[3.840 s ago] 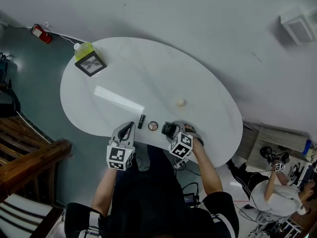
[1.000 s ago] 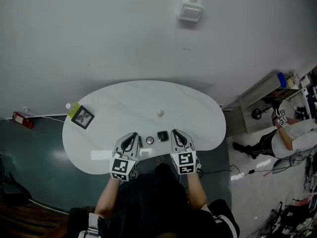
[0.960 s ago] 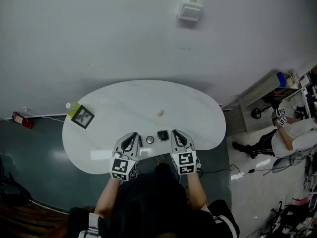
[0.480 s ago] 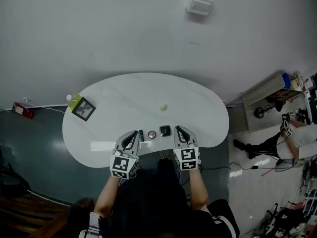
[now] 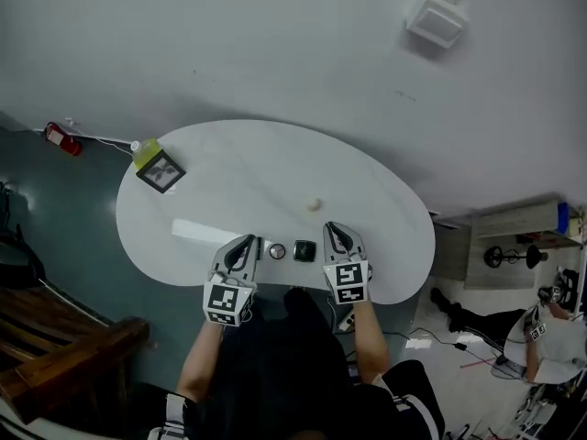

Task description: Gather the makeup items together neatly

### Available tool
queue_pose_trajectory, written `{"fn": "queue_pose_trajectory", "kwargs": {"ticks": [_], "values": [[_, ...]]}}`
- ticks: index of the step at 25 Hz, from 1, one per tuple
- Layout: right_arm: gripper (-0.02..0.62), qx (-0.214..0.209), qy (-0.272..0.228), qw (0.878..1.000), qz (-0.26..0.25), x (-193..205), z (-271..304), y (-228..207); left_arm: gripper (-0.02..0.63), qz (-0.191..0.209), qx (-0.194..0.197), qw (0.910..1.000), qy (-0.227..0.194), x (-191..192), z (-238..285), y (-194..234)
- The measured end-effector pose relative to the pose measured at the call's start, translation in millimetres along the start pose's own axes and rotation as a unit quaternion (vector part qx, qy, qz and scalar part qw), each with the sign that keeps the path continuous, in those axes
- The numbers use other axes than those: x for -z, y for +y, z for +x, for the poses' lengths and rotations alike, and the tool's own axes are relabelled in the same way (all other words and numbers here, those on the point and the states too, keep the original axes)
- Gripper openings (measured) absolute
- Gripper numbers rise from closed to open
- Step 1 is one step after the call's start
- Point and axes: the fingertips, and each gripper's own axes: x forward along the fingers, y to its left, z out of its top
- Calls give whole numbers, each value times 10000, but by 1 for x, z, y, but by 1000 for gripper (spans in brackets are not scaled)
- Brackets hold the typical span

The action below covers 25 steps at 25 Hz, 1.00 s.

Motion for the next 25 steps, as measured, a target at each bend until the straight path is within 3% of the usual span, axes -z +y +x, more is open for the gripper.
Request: {"fn": "queue_pose_trajectory", "kwargs": {"ticks": [10,14,25], "values": [[39,-876,326,9954,-195,31,75,-18,20,-429,-896,9945,337,28,18,9],[93,-1224,540,9905,-316,47,100,-16,20,-558,-1255,9896,423,31,19,15],[140,-1576,946,9816,-518,81,140,-12,20,-810,-1704,9804,565,47,25,15]]}}
